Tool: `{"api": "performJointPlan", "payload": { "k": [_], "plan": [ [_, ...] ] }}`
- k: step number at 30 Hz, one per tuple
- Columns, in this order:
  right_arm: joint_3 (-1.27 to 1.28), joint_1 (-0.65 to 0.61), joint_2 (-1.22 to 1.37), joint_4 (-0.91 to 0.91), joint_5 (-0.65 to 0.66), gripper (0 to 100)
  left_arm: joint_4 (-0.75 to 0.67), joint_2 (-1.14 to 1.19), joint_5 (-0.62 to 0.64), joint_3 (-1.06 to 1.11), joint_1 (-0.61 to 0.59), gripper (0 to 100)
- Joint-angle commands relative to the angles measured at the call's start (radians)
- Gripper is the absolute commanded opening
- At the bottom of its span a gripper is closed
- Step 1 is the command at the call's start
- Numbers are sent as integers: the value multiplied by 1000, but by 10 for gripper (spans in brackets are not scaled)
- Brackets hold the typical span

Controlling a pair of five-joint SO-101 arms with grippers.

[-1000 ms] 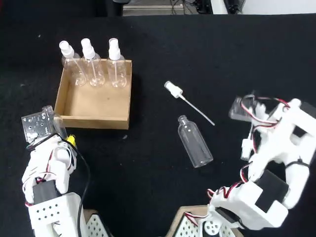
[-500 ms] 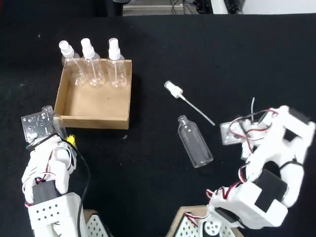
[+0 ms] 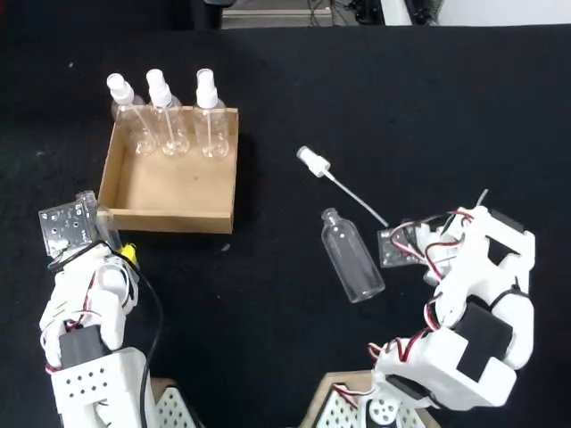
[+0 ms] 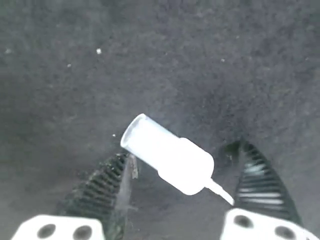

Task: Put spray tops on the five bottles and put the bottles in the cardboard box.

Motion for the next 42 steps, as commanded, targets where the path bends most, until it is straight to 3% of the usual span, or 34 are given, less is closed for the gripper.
{"api": "performJointPlan", "payload": {
  "k": [1, 3, 7, 14, 16, 22, 27, 29, 32, 38, 42],
  "plan": [
    [-5, -20, -2, -18, -123, 3, -20, -11, 3, -15, 1, 51],
    [-16, -20, -7, -18, -241, 55, -20, -11, 3, -15, 1, 51],
    [-74, -20, -2, -41, -597, 10, -20, -11, 3, -15, 1, 51],
    [-209, 38, -2, -60, -1594, 11, -20, -11, 3, -15, 1, 51],
    [-255, 46, -1, -28, -1725, 11, -18, -11, 3, -15, 1, 51],
    [-269, 40, 2, 58, -1651, 57, -14, -11, 3, -15, -1, 51],
    [-271, 40, 45, 172, -1547, 350, -15, -11, 2, -15, -2, 51],
    [-283, 40, 65, 204, -1494, 422, -15, -11, 2, -15, -2, 51],
    [-335, 40, 93, 219, -1432, 423, -15, -11, 2, -15, -2, 51],
    [-386, 38, 147, 229, -1146, 346, -17, -11, 2, -15, -2, 51],
    [-387, 23, 160, 310, -1039, 337, -18, -11, 2, -15, -2, 51]
  ]
}}
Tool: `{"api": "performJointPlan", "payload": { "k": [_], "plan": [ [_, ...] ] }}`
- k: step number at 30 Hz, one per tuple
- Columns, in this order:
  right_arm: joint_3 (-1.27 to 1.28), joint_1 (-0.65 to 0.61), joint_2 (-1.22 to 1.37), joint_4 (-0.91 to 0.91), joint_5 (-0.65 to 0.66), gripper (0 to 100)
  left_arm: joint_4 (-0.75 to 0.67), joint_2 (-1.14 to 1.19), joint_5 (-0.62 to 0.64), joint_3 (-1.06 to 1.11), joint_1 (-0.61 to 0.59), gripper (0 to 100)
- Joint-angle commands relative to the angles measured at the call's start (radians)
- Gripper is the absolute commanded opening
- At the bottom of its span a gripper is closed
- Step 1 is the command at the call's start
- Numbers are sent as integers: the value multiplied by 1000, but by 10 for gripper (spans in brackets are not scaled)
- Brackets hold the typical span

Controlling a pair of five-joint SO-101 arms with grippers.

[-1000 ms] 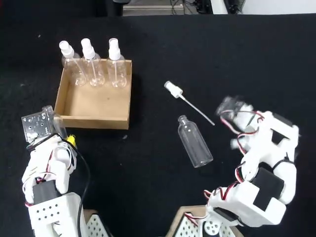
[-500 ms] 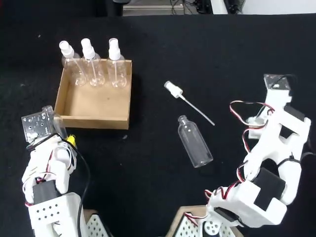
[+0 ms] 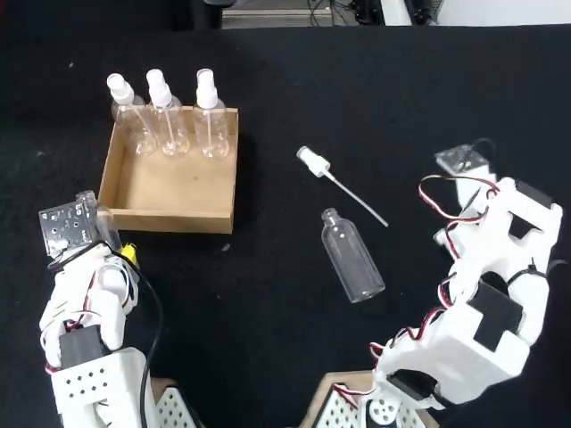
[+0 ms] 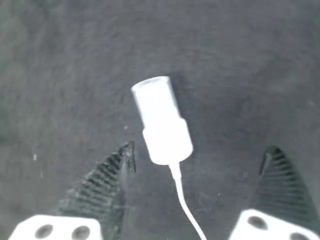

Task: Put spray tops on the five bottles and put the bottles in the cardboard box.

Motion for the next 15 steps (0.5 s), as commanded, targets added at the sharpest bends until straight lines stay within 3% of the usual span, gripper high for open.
{"api": "performJointPlan", "payload": {
  "k": [1, 6, 9, 12, 15],
  "plan": [
    [-54, -15, -2, 55, 89, 336, -18, -11, 2, -15, -2, 51],
    [-22, -41, -1, 18, 104, 319, -18, -11, 2, -15, -2, 51],
    [35, -64, -1, -81, 104, 198, -18, -11, 2, -15, -2, 51],
    [102, -71, -8, -210, 100, 4, -17, -11, 2, -15, -2, 51],
    [97, -35, -48, -226, 97, 8, -15, -11, 2, -15, -2, 51]
  ]
}}
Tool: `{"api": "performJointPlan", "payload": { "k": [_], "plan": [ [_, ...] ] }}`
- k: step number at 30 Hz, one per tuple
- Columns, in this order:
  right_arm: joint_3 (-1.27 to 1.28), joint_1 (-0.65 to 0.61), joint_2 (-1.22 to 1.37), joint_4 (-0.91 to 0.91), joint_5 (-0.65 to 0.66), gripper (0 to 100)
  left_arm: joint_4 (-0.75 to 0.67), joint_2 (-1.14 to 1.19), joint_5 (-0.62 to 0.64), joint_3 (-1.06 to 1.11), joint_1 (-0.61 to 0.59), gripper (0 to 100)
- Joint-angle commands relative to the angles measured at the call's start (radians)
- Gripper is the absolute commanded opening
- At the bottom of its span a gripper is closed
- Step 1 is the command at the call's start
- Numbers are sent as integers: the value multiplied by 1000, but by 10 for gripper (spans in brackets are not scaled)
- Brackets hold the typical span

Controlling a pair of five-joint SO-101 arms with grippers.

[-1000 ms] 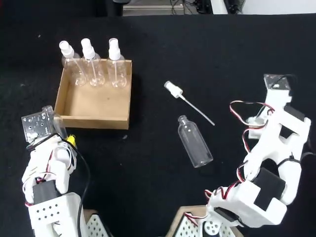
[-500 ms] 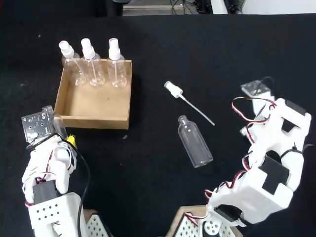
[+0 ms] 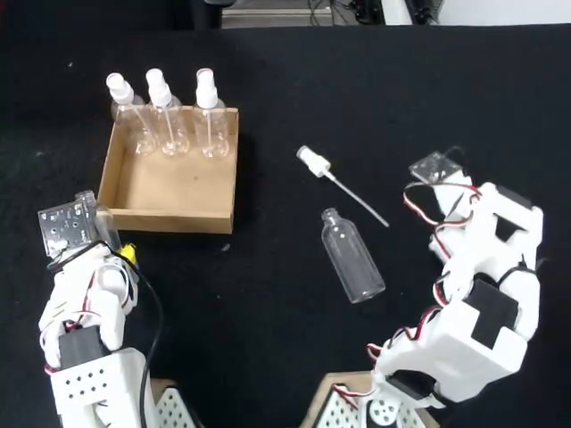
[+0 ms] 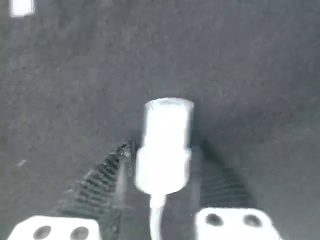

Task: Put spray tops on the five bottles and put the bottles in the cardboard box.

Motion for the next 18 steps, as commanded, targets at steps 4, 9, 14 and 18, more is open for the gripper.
{"api": "performJointPlan", "payload": {
  "k": [4, 9, 14, 18],
  "plan": [
    [-79, 55, -213, 98, -94, 9, -15, -11, 2, -15, 1, 51],
    [-177, 3, -447, 241, -373, 10, -71, -12, 11, -10, 45, 51],
    [-294, -183, -602, 345, -601, 10, -270, -12, 3, 88, 202, 53],
    [-400, -371, -677, 422, -838, 10, -471, -12, 3, 134, 280, 54]
  ]
}}
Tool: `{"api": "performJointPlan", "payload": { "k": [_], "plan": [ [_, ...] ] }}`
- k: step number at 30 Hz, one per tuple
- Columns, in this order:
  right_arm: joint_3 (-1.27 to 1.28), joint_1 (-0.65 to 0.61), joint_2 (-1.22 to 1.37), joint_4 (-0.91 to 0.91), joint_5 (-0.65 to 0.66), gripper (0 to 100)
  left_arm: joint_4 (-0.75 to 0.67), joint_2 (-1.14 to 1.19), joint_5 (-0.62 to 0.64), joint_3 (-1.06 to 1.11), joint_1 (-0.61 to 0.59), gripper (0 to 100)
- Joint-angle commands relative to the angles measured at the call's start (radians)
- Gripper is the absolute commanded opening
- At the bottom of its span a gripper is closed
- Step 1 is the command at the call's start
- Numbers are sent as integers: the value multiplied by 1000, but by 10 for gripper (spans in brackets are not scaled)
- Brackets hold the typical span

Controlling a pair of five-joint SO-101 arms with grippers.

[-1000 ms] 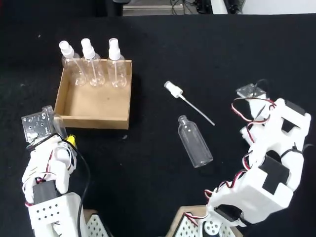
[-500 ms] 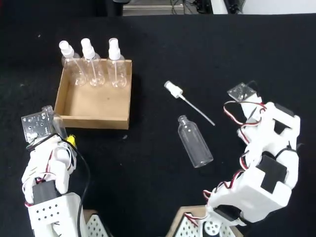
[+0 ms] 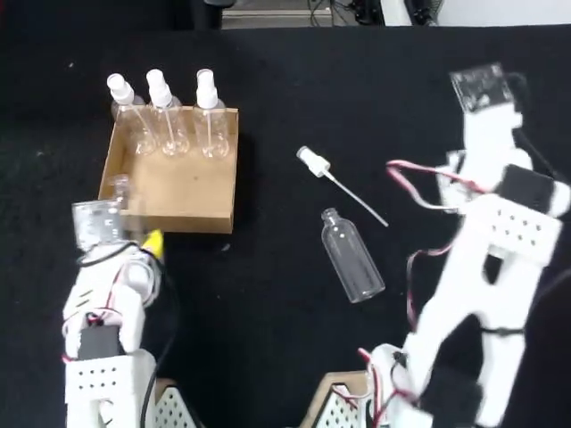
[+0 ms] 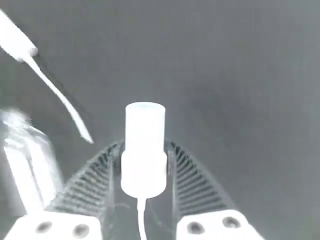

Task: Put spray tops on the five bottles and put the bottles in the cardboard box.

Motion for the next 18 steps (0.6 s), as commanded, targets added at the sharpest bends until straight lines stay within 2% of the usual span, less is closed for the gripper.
{"api": "performJointPlan", "payload": {
  "k": [1, 4, 7, 13, 18],
  "plan": [
    [-134, -176, -96, 43, -226, 10, -227, -15, 5, 18, 84, 52],
    [-194, -301, -99, 9, -377, 11, -256, -15, 11, 38, 105, 51],
    [-208, -422, -99, -104, -480, 11, -256, -15, 11, 38, 122, 51],
    [-165, -621, -99, -382, -571, 11, -256, -12, 5, 38, 114, 51],
    [-108, -700, -99, -551, -621, 11, -258, -18, 9, 27, 117, 51]
  ]
}}
